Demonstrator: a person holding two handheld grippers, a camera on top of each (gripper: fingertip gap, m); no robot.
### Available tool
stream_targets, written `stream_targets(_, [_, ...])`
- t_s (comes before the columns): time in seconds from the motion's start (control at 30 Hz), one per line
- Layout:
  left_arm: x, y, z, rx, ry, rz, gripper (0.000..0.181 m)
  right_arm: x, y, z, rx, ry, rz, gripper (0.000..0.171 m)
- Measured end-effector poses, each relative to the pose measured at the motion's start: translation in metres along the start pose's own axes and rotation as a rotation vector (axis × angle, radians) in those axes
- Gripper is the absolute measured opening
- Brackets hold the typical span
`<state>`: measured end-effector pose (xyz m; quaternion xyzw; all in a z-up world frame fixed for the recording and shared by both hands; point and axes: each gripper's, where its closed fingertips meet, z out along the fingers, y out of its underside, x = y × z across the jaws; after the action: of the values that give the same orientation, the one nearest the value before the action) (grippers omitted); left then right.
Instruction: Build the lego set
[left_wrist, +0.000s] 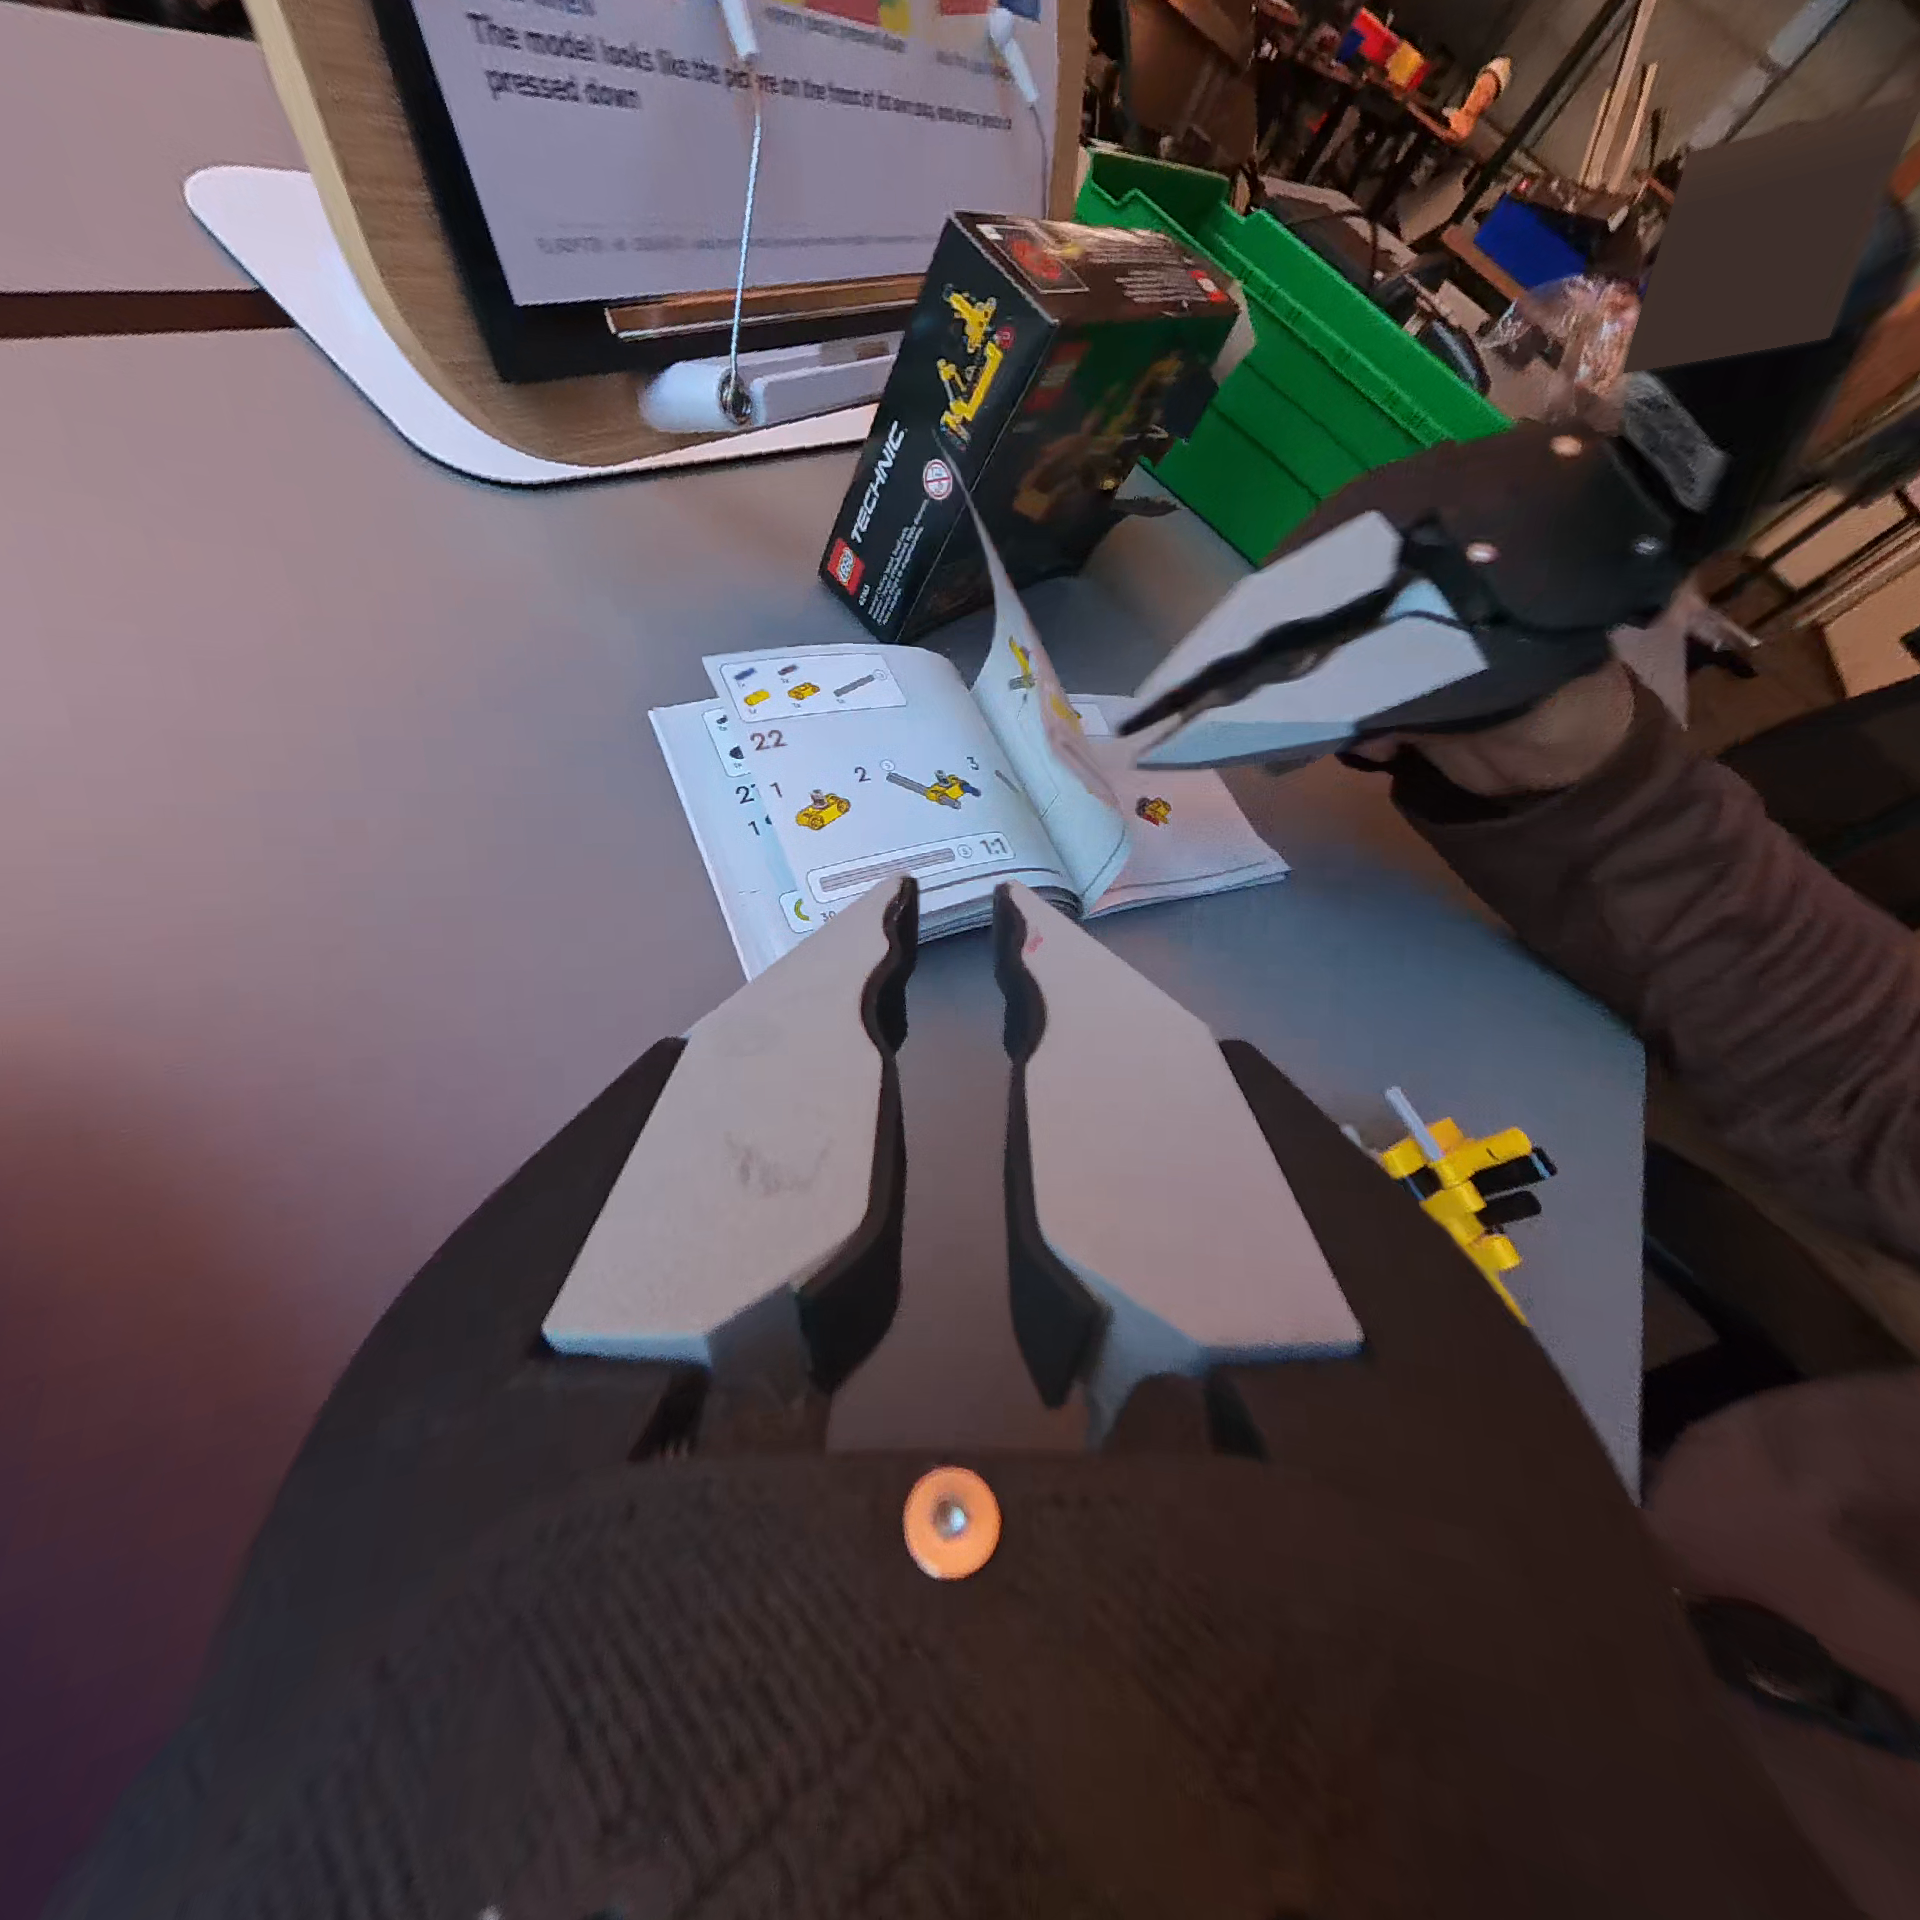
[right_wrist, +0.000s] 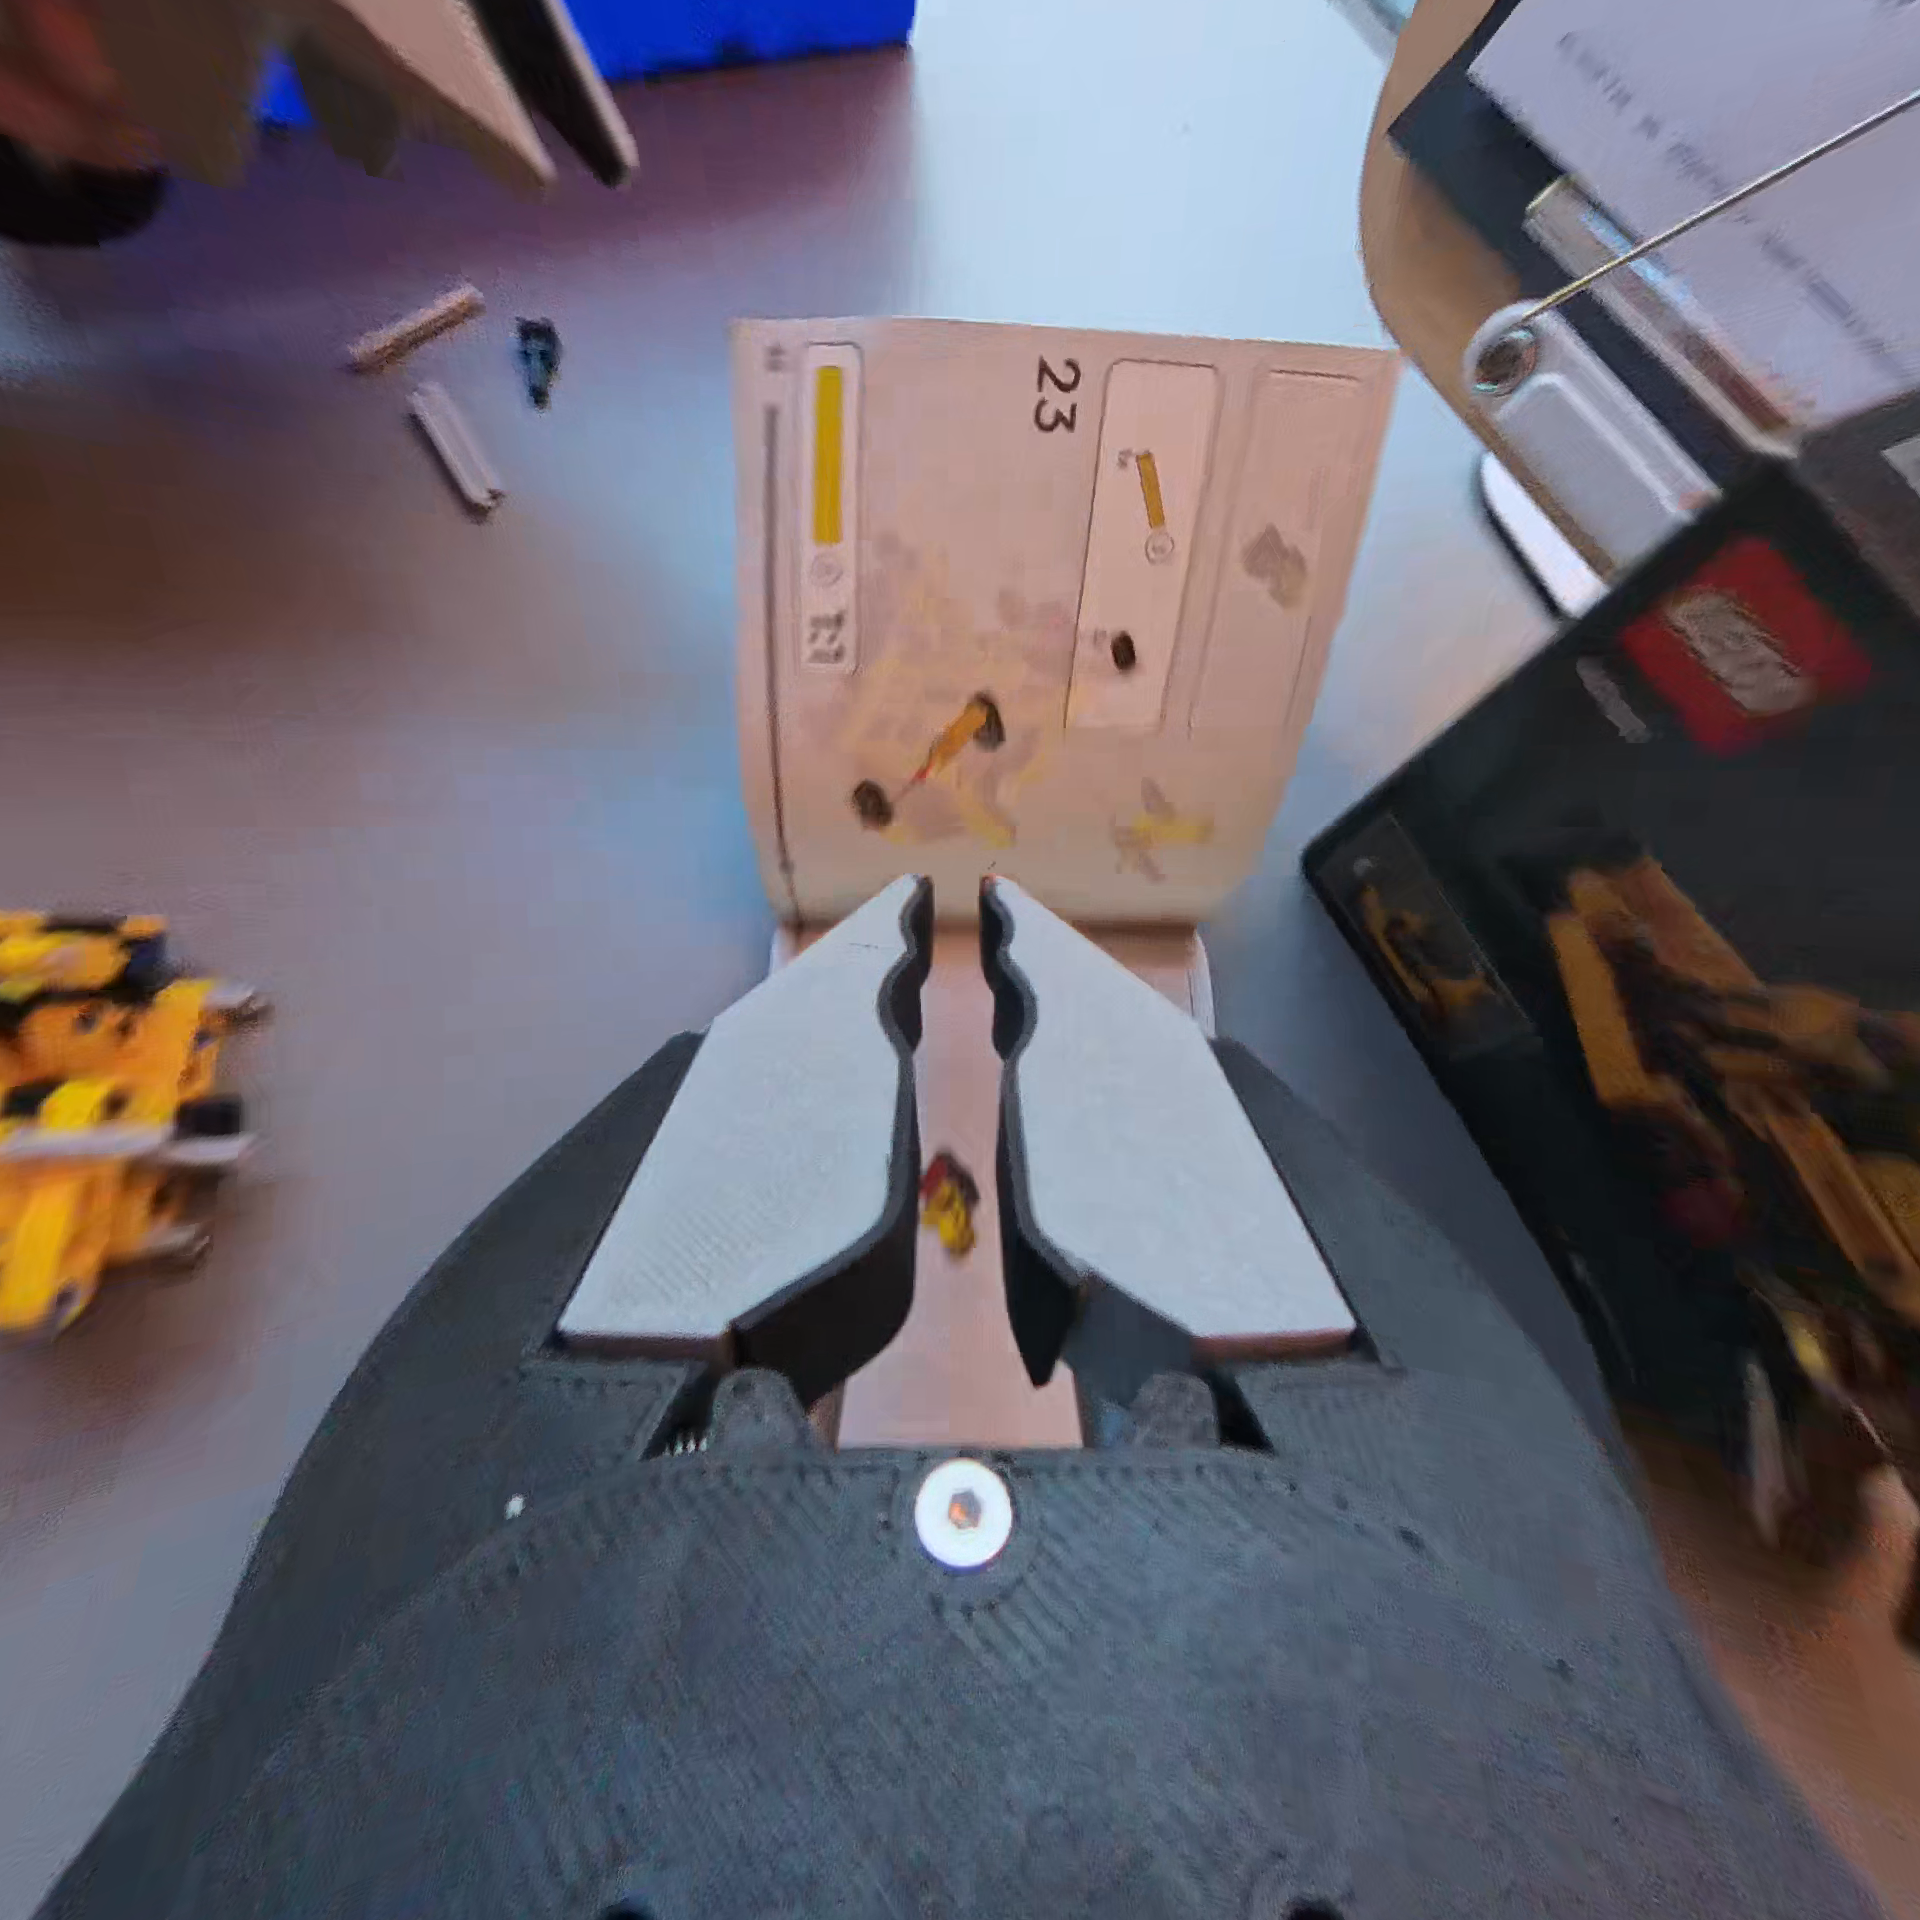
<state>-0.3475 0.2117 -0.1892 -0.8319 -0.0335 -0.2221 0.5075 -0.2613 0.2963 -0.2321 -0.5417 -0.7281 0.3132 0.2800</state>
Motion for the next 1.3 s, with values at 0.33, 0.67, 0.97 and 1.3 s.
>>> stream_targets(0.33, [-0.004, 0.037, -0.005, -0.153, -0.026, 0.218, 0.011, -0.009, 0.006, 0.056, -0.118, -0.028, -0.187, 0.0])
stream_targets(0.67, [0.007, 0.047, 0.002, -0.163, 0.024, 0.183, 0.0, -0.015, 0.022, 0.035, -0.085, -0.062, -0.357, 0.0])
stream_targets(0.97, [-0.024, 0.032, -0.001, -0.105, -0.186, 0.198, 0.0, -0.006, -0.013, -0.011, 0.197, -0.044, -0.218, 0.005])
stream_targets(1.3, [-0.015, 0.006, -0.023, 0.004, -0.194, 0.218, 0.0, 0.032, -0.034, -0.044, 0.416, 0.191, -0.002, 0.021])
